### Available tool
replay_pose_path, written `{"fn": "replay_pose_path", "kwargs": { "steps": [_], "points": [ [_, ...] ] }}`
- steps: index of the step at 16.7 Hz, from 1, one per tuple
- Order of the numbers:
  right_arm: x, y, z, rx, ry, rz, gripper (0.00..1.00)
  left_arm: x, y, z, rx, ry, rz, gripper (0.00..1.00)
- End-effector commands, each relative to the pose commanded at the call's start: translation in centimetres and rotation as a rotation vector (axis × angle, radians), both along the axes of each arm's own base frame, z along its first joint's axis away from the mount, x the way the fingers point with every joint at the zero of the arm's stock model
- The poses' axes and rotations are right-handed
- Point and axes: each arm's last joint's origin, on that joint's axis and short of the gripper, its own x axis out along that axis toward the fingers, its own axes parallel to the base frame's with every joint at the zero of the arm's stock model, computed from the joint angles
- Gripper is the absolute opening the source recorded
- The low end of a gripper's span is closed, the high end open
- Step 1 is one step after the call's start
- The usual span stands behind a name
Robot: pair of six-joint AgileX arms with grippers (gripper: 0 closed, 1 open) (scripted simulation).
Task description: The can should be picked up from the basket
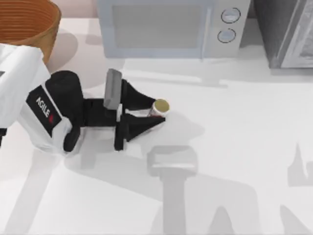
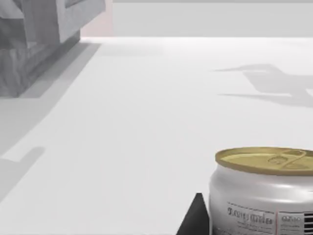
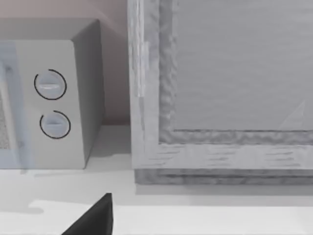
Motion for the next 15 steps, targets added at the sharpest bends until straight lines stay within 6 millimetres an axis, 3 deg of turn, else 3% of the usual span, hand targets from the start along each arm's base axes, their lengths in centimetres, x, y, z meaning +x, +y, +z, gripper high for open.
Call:
{"fn": "replay_pose_path", "kwargs": {
  "steps": [12,15],
  "points": [
    [0.0,0.0,0.0,0.0,0.0,0.0,1.0,0.0,0.0,0.0,0.0,0.0,0.0,0.98],
    [0.0,0.0,0.0,0.0,0.0,0.0,1.0,0.0,0.0,0.0,0.0,0.0,0.0,1.0]
  ]
}}
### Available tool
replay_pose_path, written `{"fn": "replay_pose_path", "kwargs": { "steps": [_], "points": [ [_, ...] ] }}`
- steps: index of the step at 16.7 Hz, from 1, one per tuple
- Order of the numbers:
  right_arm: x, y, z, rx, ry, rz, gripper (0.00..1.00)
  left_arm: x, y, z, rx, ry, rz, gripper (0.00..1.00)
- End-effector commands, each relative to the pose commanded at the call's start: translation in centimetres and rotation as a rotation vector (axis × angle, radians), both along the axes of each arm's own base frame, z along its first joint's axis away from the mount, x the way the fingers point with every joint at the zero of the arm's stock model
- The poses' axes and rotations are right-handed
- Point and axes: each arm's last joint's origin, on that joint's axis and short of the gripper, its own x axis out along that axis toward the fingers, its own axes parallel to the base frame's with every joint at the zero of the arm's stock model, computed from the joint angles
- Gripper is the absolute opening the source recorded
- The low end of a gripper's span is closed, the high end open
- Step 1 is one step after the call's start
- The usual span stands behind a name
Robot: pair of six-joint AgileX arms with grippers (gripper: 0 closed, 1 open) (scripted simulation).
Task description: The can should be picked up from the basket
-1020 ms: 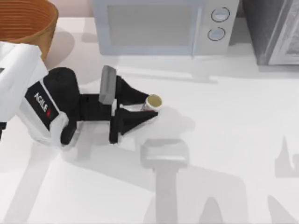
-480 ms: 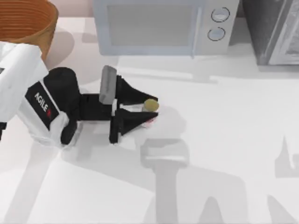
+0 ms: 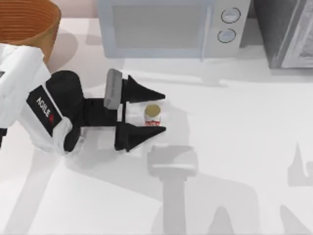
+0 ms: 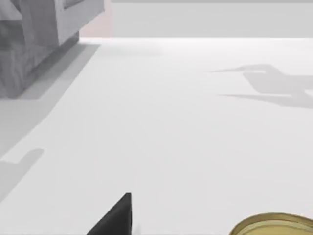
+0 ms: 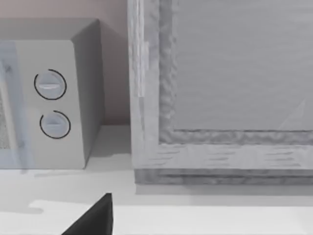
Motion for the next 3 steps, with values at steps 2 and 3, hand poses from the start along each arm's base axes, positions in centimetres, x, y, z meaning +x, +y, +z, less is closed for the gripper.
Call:
{"fn": "replay_pose_path", "kwargs": {
  "steps": [2,3],
  "points": [
    [0.0,0.0,0.0,0.0,0.0,0.0,1.0,0.0,0.0,0.0,0.0,0.0,0.0,1.0],
    [0.0,0.0,0.0,0.0,0.0,0.0,1.0,0.0,0.0,0.0,0.0,0.0,0.0,1.0]
  ]
}}
